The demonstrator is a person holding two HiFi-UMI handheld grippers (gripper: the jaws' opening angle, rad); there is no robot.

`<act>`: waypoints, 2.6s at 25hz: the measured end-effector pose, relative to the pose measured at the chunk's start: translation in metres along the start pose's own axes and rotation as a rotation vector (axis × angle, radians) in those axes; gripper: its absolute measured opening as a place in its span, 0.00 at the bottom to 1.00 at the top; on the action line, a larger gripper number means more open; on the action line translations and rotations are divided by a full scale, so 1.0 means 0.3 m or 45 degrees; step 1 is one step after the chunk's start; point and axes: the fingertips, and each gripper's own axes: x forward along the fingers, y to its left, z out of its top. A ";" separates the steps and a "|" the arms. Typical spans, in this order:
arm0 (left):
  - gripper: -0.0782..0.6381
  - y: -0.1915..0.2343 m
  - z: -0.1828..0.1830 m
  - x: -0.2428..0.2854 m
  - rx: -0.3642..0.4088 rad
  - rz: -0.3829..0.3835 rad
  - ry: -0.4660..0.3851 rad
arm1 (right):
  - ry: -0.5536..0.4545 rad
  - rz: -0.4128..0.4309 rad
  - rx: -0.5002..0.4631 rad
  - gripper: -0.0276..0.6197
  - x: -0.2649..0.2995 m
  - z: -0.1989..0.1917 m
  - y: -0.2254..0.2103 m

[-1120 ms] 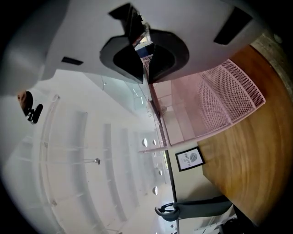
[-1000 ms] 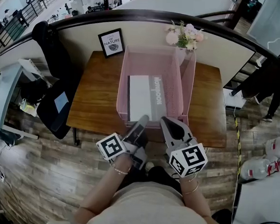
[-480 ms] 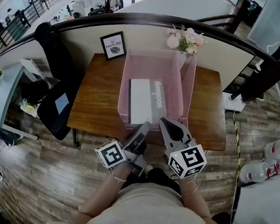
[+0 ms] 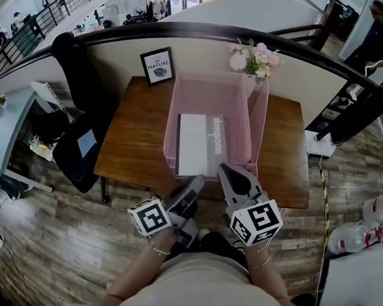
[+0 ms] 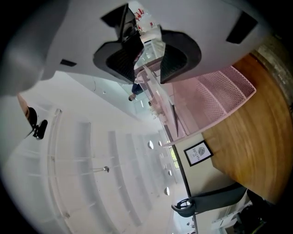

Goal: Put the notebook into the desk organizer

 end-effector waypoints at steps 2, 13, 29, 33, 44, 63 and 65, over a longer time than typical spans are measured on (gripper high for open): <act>0.35 -0.034 -0.007 -0.001 0.036 -0.052 0.030 | -0.003 0.003 -0.002 0.06 0.000 0.005 0.005; 0.46 -0.071 -0.055 -0.028 -0.025 -0.066 0.080 | -0.038 0.004 -0.014 0.06 -0.011 0.043 0.003; 0.12 -0.019 -0.006 0.032 -0.216 -0.072 0.024 | -0.053 -0.011 -0.001 0.06 -0.016 0.042 -0.008; 0.12 0.000 0.022 0.059 -0.248 -0.070 -0.029 | -0.050 -0.015 0.000 0.06 -0.020 0.041 -0.011; 0.25 0.033 -0.009 0.059 -0.292 -0.041 -0.026 | -0.046 -0.020 0.000 0.06 -0.006 0.036 -0.023; 0.23 -0.227 0.160 0.081 0.763 -0.097 0.029 | -0.079 0.061 -0.032 0.06 0.035 0.092 0.022; 0.23 -0.243 0.178 0.089 0.868 -0.085 0.021 | -0.083 0.079 -0.041 0.06 0.038 0.100 0.031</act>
